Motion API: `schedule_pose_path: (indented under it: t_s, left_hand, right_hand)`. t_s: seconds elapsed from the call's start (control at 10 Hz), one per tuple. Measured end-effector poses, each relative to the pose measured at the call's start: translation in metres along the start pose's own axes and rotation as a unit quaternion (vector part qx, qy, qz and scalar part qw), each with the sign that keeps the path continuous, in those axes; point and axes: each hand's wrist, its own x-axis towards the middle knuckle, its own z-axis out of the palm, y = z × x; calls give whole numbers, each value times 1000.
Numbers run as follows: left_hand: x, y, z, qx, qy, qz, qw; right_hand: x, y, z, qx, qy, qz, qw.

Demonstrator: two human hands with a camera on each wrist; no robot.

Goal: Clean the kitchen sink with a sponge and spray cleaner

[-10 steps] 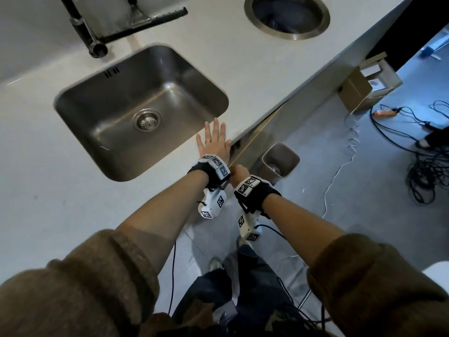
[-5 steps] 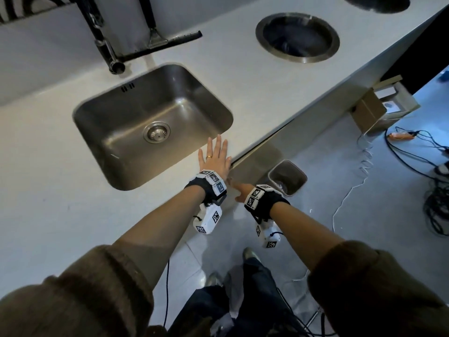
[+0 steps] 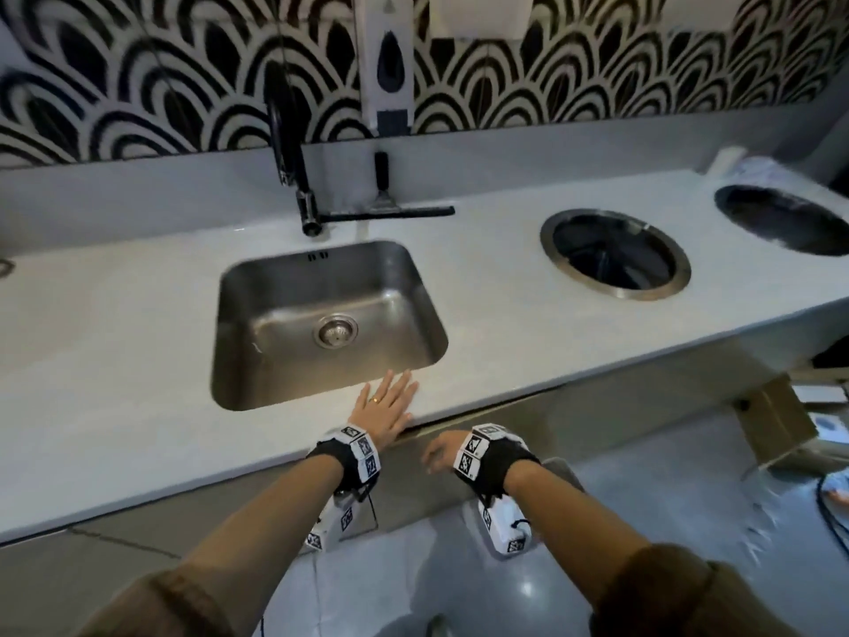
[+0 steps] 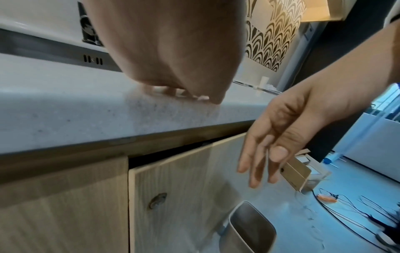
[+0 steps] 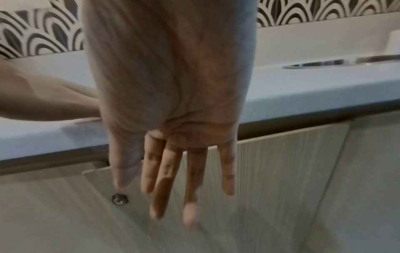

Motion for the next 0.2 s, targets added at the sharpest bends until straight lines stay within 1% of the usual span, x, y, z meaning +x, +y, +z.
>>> schedule_pose_path:
  t_s: [0.1,0.2]
  left_hand:
    - [-1,2,-15,-36,-11,-7,999]
    - [2,-2,-26,-109,-43,16,993]
  right_hand:
    - [-10,-1,-27,-24,-56,-35,997]
    - [-23,-5,-55,-17,-123,-31,992]
